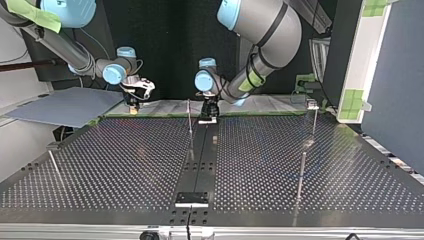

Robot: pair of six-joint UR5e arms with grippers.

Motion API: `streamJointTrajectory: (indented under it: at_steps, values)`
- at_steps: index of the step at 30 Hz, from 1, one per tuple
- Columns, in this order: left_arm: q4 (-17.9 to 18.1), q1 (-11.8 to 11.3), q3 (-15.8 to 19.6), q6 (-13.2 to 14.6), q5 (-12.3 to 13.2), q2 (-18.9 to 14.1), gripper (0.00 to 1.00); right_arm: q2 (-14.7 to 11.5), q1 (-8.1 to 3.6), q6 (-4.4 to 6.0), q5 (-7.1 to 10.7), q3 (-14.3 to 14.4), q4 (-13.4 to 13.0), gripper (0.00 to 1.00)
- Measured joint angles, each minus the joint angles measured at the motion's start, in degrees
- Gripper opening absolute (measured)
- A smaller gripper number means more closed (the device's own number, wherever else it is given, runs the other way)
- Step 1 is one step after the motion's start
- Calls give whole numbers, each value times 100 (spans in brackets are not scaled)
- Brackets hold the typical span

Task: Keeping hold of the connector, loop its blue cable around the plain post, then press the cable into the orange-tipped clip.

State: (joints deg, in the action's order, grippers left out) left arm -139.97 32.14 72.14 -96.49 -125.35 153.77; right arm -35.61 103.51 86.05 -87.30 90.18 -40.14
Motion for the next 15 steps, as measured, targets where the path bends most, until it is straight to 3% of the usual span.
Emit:
streamJointTrajectory:
  at_steps: [5, 15]
  values:
    - [-47, -50, -16, 1, 9, 1, 0, 184, -5, -53, 14, -155, 66, 0]
    - [-28, -80, -20, 11, 37, -1, 0, 221, -34, -48, 87, -405, 89, 0]
